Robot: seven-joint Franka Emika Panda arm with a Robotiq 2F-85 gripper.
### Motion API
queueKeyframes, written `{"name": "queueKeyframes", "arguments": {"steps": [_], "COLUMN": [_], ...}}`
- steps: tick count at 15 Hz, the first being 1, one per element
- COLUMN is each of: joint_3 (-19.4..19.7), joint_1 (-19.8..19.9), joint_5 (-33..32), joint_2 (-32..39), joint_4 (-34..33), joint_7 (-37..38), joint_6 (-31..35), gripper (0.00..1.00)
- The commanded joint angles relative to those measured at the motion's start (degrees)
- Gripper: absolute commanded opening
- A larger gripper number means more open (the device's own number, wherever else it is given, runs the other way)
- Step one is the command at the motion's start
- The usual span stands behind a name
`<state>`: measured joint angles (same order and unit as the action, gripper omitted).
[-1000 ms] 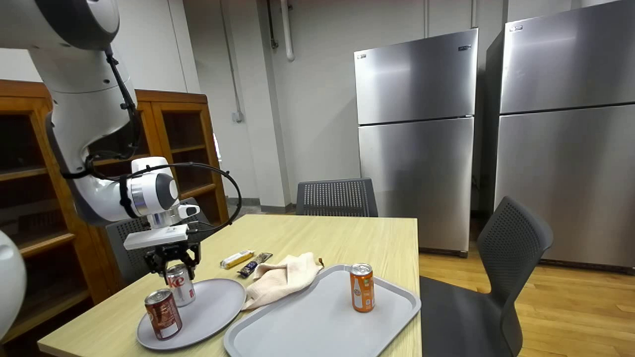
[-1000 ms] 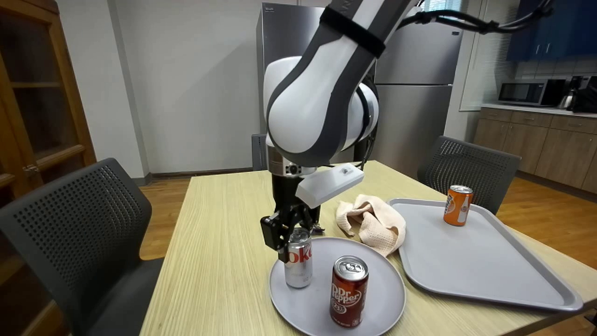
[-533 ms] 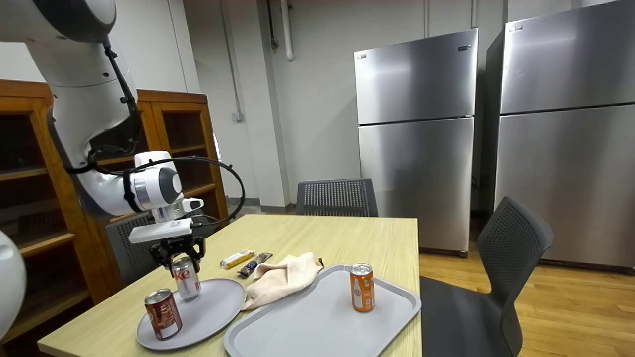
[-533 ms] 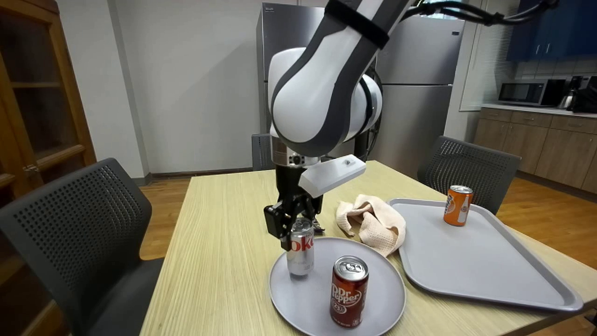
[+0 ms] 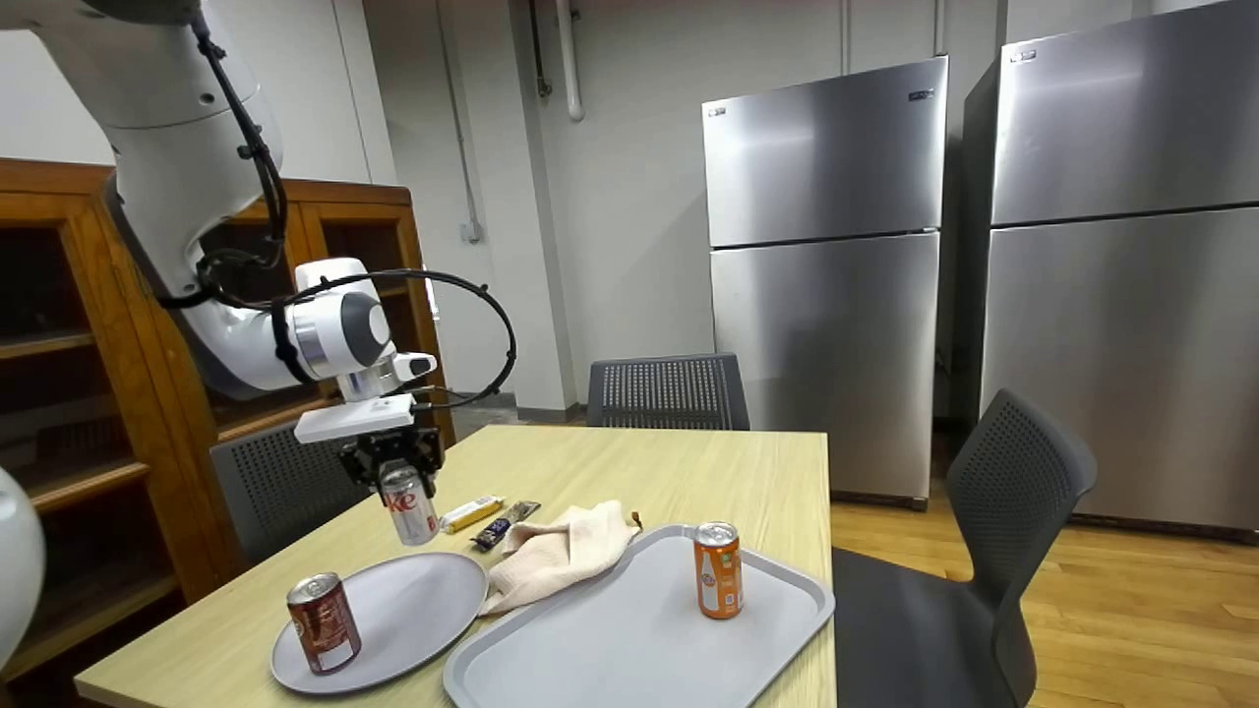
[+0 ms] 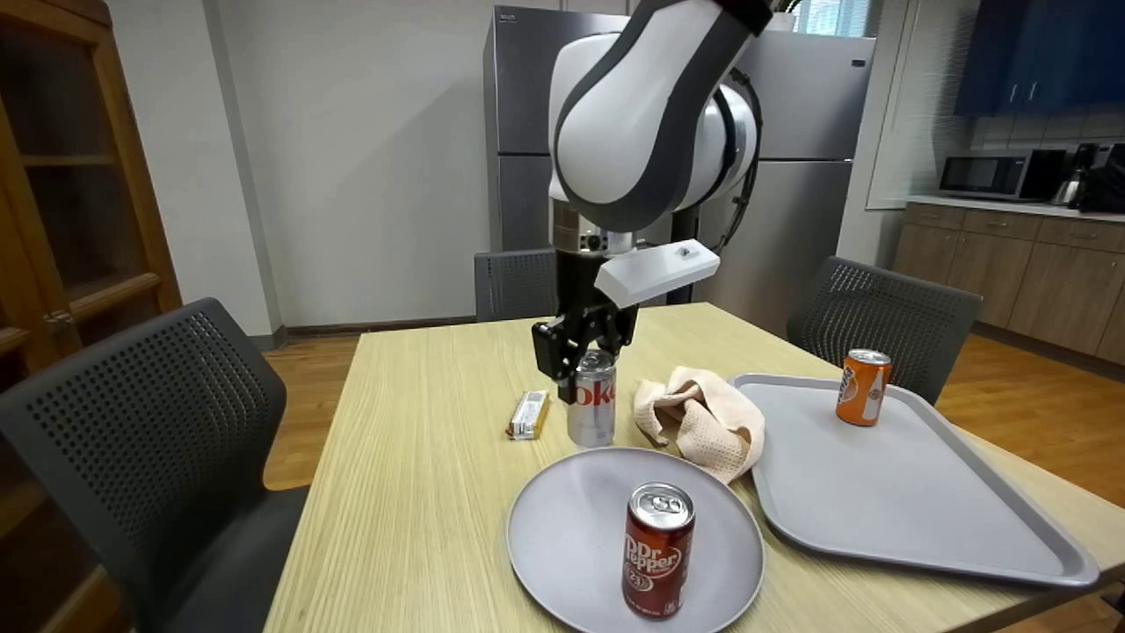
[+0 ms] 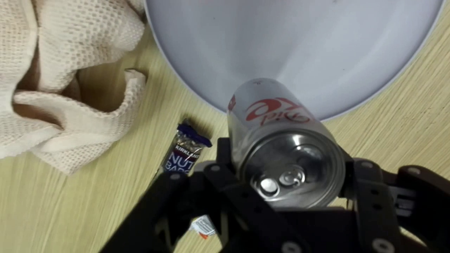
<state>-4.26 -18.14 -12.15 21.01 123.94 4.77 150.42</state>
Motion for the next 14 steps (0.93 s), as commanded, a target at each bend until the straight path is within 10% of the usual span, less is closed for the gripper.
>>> {"name": "queueKeyframes", "arguments": {"steps": [1,14], "joint_3": [0.85,4.28], "joint_1": [2.27,12.31], "joint_5": [-1.79,-0.23], "joint_2": [-4.20,-7.31], "joint_4": [2.85,8.11], "joint_7": [0.06,-3.72], "joint_6": [0.85,4.52], "gripper": [0.38,0.38]}}
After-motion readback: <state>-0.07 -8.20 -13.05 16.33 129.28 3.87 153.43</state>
